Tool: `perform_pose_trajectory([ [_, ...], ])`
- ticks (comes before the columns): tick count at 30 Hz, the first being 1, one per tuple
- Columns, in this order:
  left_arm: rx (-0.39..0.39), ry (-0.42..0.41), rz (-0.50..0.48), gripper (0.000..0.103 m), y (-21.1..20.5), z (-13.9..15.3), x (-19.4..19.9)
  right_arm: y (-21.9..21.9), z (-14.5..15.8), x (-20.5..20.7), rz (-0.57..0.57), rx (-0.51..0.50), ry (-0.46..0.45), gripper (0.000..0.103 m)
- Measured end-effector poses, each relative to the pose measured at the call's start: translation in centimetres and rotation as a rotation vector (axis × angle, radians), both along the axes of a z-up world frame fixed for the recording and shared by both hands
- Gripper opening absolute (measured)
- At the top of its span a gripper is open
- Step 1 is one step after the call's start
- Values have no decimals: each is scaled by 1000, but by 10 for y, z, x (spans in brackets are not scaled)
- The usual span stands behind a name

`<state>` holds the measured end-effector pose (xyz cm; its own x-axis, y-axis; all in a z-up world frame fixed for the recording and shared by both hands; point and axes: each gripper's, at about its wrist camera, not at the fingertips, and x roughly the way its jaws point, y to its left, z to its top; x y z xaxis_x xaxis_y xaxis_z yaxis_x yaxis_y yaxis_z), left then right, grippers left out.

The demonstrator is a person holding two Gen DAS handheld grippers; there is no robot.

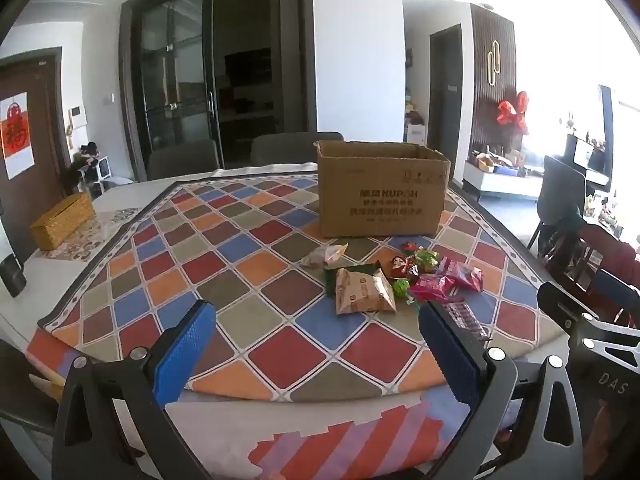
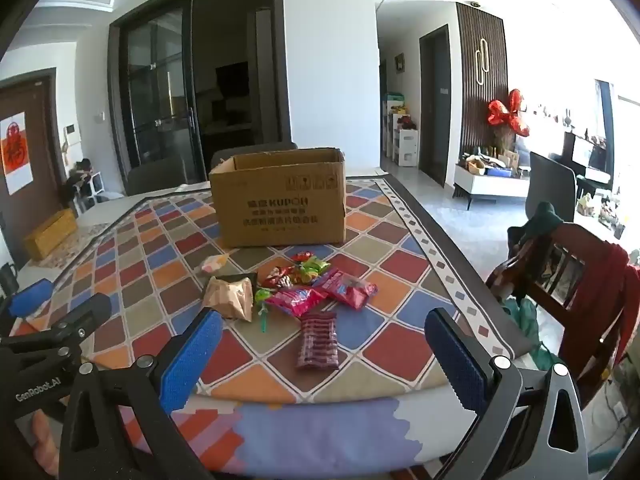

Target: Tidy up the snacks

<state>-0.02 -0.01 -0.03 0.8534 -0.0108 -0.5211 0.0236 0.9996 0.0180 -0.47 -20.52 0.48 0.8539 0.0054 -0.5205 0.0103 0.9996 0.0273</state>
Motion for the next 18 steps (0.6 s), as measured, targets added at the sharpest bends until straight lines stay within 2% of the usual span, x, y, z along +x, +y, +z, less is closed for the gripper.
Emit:
perform_pose_trajectory([
  [5, -21, -7, -11, 103, 2, 3, -1, 4, 0, -1, -7, -30, 3, 103],
  [6, -11, -36, 32, 103, 8, 7, -7, 2, 1, -2, 2, -17, -3, 102],
  [18, -5, -43, 9, 103, 2, 9, -10, 2, 7, -1, 11, -7, -10, 102],
])
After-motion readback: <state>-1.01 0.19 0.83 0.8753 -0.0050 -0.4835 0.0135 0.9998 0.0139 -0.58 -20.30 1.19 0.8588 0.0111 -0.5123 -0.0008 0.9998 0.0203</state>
